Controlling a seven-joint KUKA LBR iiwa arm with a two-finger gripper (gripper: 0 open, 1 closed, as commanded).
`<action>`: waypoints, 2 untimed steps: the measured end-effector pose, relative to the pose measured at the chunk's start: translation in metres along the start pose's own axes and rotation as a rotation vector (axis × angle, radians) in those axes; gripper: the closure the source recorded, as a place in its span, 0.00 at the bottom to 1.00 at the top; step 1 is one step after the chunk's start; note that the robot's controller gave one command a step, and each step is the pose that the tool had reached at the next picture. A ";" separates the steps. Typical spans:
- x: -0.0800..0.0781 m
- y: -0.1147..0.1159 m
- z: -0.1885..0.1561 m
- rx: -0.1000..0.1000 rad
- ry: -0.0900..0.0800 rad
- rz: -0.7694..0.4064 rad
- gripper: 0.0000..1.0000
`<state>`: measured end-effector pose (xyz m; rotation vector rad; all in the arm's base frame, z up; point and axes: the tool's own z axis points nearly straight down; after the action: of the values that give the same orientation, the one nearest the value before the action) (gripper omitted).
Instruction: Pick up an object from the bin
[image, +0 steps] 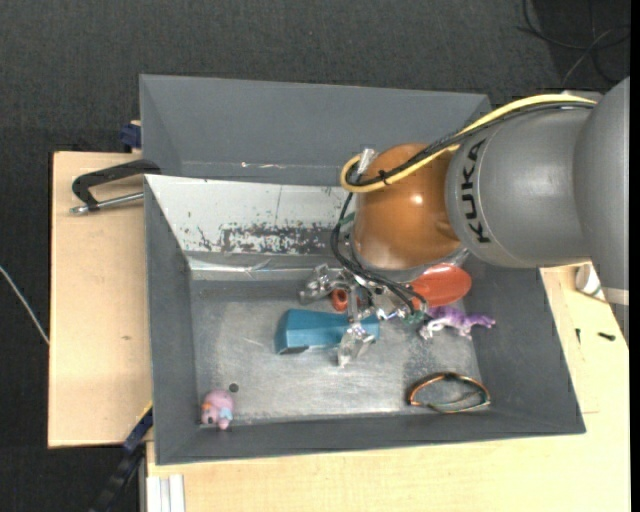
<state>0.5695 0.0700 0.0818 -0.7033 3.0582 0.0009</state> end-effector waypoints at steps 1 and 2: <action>0.035 0.007 0.006 0.001 -0.005 -0.042 0.00; 0.071 0.024 0.006 -0.003 0.006 0.054 1.00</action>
Offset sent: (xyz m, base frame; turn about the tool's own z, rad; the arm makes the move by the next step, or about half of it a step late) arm -0.0271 -0.0115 -0.0118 0.2577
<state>0.4956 0.0604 0.0757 -0.6216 3.0822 0.0040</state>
